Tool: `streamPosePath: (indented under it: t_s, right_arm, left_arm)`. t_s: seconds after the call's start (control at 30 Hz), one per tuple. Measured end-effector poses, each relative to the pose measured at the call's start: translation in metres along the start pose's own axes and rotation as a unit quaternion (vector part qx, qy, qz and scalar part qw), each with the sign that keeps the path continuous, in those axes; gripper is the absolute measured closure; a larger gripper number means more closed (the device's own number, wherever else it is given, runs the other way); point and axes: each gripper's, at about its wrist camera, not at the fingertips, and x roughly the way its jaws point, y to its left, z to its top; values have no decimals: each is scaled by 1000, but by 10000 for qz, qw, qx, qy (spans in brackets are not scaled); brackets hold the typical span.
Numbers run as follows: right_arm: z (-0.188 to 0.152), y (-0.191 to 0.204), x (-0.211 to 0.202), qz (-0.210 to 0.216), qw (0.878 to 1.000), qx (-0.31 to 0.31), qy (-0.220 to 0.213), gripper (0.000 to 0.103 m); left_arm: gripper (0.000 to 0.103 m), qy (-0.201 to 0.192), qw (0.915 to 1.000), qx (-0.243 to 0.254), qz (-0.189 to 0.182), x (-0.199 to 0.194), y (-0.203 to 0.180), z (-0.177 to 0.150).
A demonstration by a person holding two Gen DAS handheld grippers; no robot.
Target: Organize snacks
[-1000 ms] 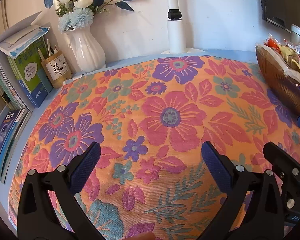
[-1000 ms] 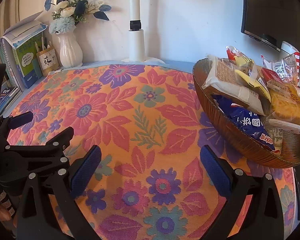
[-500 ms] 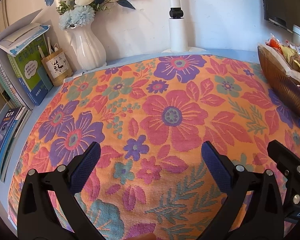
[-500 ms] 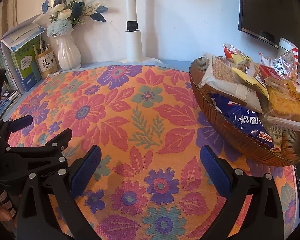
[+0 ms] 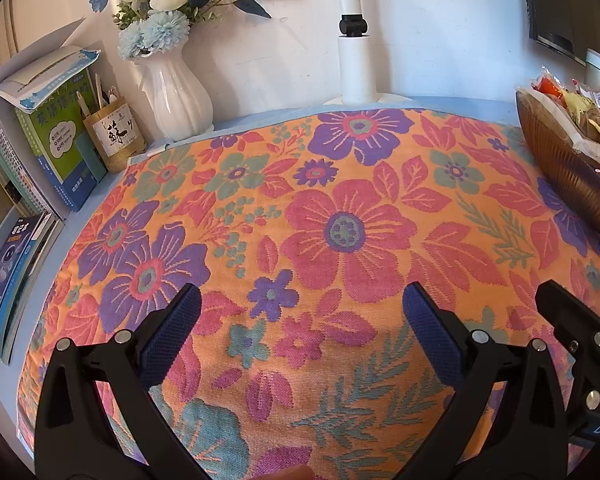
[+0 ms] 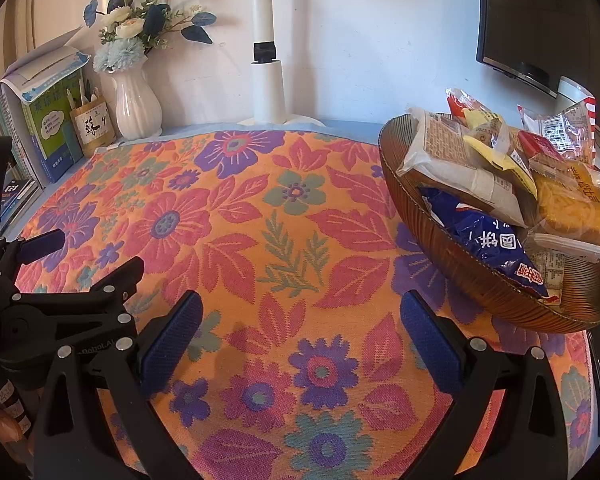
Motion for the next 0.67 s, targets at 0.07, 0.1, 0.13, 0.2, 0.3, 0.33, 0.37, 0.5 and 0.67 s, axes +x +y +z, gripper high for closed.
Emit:
streamPosePath:
  t_s: [0.07,0.1,0.13,0.2,0.3,0.33,0.37,0.5,0.67]
  right_arm:
    - [0,0,0,1,10000,10,9,5]
    - [0,0,0,2,10000,9,13,5]
    - [0,0,0,-5,10000,9,14,5]
    - [0,0,0,-6,10000,24,21,5]
    - [0,0,-1,-15,10000,11,-1,5]
    - [0,1,-1,-22,10000,11,-2,5]
    - [0,1,-1,-22,10000,5,-3,5]
    - [-1,2,-1,-35,10000,23,3,5]
    - [0,2,-1,-32,10000,2,5,5]
  left_arm:
    - [3,20,10000,-5,5,1,1,0]
    - [3,27,10000,-6,0,1,1,0]
    - [3,36,10000,-12,0,2,2,0]
    - [3,37,10000,-29,15,2,3,0]
    - [3,-54,10000,-82,1,-1,6,-1]
    - [3,-70,9999,-121,-17,-1,7,-1]
    - [3,-39,9999,-147,-62,0,8,0]
    - [3,273,9989,-303,-244,9,15,1]
    - [3,142,9993,-326,-131,5,15,-1]
